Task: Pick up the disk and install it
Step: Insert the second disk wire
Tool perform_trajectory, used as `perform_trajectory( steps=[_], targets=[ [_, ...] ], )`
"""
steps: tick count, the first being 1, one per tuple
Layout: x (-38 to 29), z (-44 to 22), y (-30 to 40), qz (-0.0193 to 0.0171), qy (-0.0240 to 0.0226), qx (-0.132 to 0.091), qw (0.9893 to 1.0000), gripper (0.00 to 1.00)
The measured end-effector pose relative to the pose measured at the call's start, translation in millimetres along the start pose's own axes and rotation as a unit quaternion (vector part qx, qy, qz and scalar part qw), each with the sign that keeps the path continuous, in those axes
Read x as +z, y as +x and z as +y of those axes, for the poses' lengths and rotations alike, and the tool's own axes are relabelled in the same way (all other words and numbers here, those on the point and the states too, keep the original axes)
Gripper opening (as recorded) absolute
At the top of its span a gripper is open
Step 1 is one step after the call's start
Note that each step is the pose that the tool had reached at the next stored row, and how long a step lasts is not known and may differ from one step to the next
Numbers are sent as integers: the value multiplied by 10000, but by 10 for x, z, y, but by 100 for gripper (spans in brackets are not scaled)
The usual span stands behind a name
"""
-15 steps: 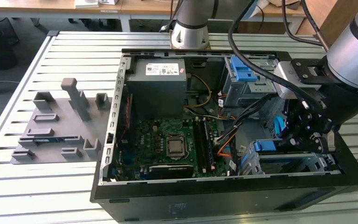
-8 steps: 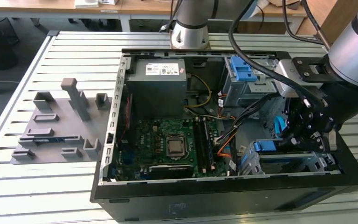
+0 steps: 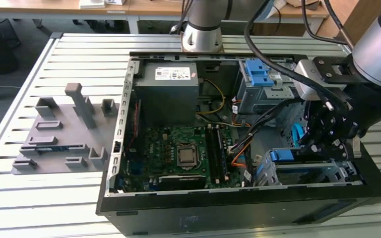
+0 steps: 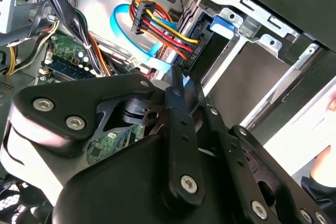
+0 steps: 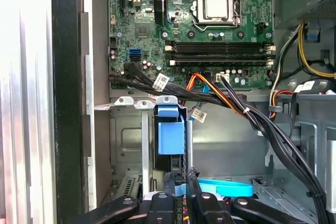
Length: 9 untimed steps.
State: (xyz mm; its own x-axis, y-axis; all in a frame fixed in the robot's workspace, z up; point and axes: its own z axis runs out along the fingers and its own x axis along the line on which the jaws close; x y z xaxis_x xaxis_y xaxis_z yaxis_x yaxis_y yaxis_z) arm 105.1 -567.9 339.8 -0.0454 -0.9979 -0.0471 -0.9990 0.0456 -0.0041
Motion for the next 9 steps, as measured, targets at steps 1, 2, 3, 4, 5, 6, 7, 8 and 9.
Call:
perform_trajectory(
  steps=[1, 2, 3, 4, 5, 6, 7, 8, 9],
  targets=[
    [-9, 0, 0, 0, 0, 0, 10000, 24],
    [-20, 0, -1, 0, -1, 0, 10000, 24],
    [-28, 0, -1, 0, -2, 1, 10000, 24],
    [-30, 0, -1, -1, -3, 1, 10000, 24],
    [-29, -1, -1, 0, -3, 0, 10000, 22],
    [-29, -2, -2, 1, -4, 0, 10000, 22],
    [-30, -5, -2, 2, -4, 0, 10000, 16],
    [-29, -7, -2, 3, -4, 0, 10000, 16],
    [-28, -11, -2, 5, -4, 0, 10000, 11]
  ],
)
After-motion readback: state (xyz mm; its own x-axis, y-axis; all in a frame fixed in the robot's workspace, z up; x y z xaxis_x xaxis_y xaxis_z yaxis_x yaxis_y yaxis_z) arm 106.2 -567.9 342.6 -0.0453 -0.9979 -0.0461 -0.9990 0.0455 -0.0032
